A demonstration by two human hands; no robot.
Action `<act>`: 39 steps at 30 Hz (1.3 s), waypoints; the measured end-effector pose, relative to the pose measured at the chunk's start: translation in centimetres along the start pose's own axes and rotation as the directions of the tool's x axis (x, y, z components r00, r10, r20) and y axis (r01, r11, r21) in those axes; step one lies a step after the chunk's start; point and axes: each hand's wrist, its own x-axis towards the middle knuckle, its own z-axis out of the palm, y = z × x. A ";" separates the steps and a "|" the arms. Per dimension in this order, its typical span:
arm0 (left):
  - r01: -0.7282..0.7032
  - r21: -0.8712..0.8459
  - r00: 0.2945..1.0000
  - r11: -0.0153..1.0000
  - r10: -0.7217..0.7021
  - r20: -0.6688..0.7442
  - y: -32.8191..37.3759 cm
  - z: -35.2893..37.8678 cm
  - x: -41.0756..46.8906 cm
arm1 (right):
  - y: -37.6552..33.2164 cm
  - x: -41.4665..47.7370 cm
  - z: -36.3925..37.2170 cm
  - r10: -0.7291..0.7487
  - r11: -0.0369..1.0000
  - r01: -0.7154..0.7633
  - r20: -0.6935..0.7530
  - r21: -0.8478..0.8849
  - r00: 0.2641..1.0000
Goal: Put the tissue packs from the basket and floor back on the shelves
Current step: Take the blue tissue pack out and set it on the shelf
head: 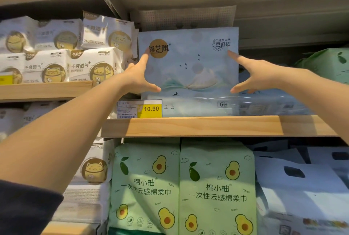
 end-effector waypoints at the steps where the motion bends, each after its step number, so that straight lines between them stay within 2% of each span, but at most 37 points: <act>1: -0.001 0.005 1.000 1.000 0.001 0.001 0.0 -0.3 -0.2 | -0.1 -0.2 -0.1 0.004 1.000 -0.004 0.003 0.001 1.000; 6: -0.063 -0.002 0.998 0.998 0.063 -0.018 0.7 -1.5 -1.7 | -0.8 -1.4 -0.9 0.008 1.000 -0.008 -0.034 -0.009 0.999; 9: -0.088 -0.038 0.996 0.995 0.088 -0.007 0.8 -1.2 -2.7 | -1.3 -2.1 -0.2 -0.017 0.998 0.021 -0.057 0.063 0.998; 12: -0.058 -0.083 0.996 0.995 0.063 0.061 0.9 -0.1 -3.3 | -1.6 -2.2 1.0 0.012 0.995 -0.012 -0.006 0.101 1.000; 18: -0.026 -0.142 0.994 0.990 0.041 0.100 0.4 0.4 -2.4 | -1.3 -1.1 1.4 0.067 0.983 -0.069 0.018 0.171 0.998; 25: 0.014 -0.108 0.993 0.994 -0.001 0.117 -0.3 1.5 -0.3 | -1.4 0.0 2.0 0.072 0.954 -0.095 0.093 0.284 0.993; 30: 0.063 -0.035 0.992 0.997 -0.058 0.111 -1.0 1.8 0.5 | -1.6 0.4 2.2 0.093 0.932 -0.120 0.093 0.341 0.991; 39: 0.010 -0.051 0.999 0.999 -0.012 -0.052 -0.8 1.9 -0.6 | -1.1 0.5 2.2 0.060 0.973 -0.044 -0.065 0.225 0.996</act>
